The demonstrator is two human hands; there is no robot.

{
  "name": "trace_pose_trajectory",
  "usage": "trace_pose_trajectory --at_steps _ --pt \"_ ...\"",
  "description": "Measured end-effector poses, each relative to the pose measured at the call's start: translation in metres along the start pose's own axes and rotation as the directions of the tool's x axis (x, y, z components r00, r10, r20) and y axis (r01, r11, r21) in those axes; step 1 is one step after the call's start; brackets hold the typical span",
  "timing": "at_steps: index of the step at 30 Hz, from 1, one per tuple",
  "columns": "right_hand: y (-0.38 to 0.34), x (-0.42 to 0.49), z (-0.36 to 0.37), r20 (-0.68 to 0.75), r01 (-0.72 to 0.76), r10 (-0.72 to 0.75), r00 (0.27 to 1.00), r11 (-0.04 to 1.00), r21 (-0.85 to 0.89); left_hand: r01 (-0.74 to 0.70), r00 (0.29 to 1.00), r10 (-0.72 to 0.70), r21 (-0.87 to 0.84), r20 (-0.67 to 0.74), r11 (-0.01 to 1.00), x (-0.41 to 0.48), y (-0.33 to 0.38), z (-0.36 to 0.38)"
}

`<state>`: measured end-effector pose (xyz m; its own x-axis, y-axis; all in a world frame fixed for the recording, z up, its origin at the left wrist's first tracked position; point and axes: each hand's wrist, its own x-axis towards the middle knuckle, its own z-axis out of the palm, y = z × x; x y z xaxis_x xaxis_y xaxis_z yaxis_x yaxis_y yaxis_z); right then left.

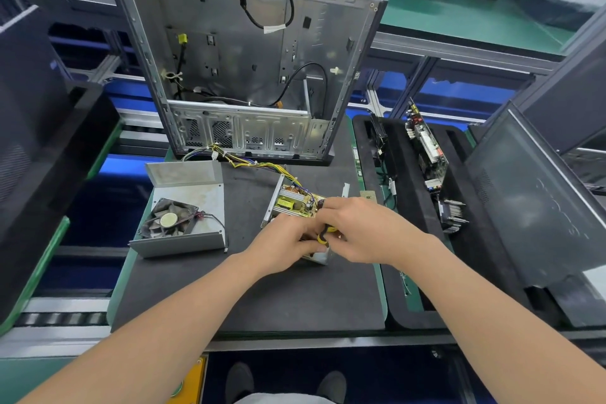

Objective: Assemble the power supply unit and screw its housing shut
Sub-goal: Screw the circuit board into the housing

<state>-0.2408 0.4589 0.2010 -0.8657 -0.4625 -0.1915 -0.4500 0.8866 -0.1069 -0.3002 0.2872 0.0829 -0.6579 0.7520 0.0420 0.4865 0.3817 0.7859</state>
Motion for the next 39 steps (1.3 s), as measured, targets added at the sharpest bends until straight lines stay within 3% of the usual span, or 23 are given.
trace_pose_trajectory --at_steps 8,15,18,21,23,25,27,35,39 --pt "-0.007 0.009 0.015 -0.112 -0.210 0.215 0.970 0.976 0.051 0.073 0.997 -0.073 -0.029 -0.003 0.997 -0.002 0.003 0.001" --pt "-0.013 0.016 0.030 -0.128 -0.493 0.505 0.854 0.862 0.116 0.082 0.997 -0.082 -0.043 0.003 0.996 -0.002 0.006 0.001" --pt "-0.014 0.013 0.025 -0.138 -0.441 0.447 0.884 0.894 0.075 0.085 0.996 -0.085 -0.036 0.003 0.996 -0.002 0.006 0.001" --pt "-0.010 0.003 0.009 -0.084 -0.185 0.186 0.979 0.983 0.012 0.062 0.998 -0.062 0.008 -0.009 0.998 -0.001 0.005 0.001" --pt "-0.006 -0.002 0.000 -0.009 -0.017 0.017 1.000 1.000 -0.018 0.048 0.999 -0.047 0.029 -0.006 0.998 -0.001 0.003 0.001" --pt "-0.002 -0.002 -0.004 0.058 0.044 -0.041 0.997 0.998 -0.045 0.037 0.999 -0.037 0.029 0.001 0.999 0.000 0.002 0.001" --pt "-0.001 0.000 -0.003 0.087 0.032 -0.027 0.996 0.998 -0.061 0.028 0.999 -0.028 0.018 0.015 0.999 -0.001 0.001 0.001" --pt "-0.006 0.006 0.009 -0.019 -0.132 0.132 0.991 0.991 -0.018 0.041 0.999 -0.040 -0.029 0.033 0.999 -0.002 0.001 0.000" --pt "-0.008 0.009 0.019 -0.069 -0.279 0.278 0.958 0.960 -0.002 0.078 0.997 -0.077 -0.033 0.025 0.996 -0.001 0.003 0.000"
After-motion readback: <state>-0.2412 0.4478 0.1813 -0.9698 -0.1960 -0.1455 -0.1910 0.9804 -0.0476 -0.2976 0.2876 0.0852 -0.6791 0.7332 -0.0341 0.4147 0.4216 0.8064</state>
